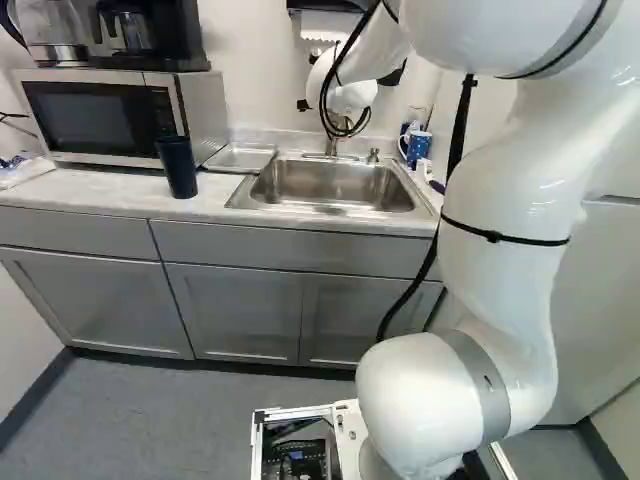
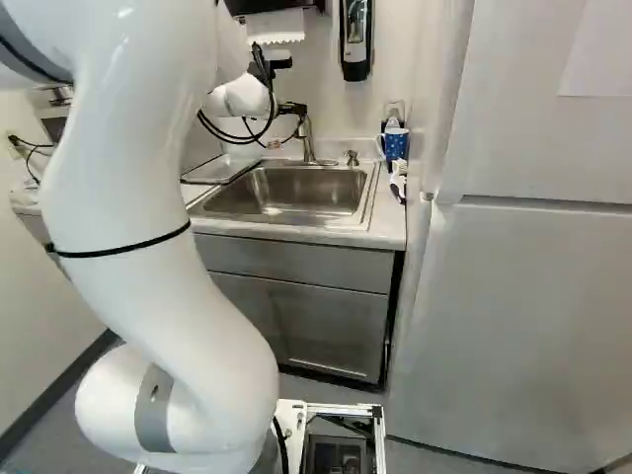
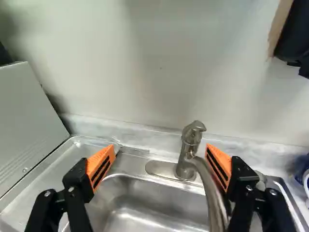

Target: Rinse the cup and place it in the tray

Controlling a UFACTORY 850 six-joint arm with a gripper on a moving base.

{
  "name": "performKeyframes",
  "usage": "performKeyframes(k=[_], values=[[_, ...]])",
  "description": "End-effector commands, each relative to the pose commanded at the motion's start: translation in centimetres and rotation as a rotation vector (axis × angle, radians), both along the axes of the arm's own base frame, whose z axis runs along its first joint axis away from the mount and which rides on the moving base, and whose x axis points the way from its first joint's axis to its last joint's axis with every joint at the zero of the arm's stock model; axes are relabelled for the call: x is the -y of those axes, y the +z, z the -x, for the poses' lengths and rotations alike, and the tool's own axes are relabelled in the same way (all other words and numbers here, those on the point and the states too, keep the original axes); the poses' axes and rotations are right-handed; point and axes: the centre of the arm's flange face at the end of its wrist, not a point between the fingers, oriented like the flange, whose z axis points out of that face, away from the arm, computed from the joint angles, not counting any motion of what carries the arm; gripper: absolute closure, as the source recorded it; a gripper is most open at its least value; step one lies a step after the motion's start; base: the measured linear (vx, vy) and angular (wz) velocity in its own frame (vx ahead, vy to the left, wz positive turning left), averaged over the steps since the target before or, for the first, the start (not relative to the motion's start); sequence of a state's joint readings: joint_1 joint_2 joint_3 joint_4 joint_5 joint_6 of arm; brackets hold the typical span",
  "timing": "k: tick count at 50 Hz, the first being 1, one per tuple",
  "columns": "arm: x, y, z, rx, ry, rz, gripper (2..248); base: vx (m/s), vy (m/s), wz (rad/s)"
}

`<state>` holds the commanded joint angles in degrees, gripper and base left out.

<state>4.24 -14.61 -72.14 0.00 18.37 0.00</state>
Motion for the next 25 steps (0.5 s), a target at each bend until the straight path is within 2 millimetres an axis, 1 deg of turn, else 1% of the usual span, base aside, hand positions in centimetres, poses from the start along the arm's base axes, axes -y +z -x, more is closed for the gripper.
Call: performKeyframes(k=[25], values=[[-1.1, -1.0, -4.9, -0.031, 0.011, 0.002, 3, 0.000, 0.000, 0.000]])
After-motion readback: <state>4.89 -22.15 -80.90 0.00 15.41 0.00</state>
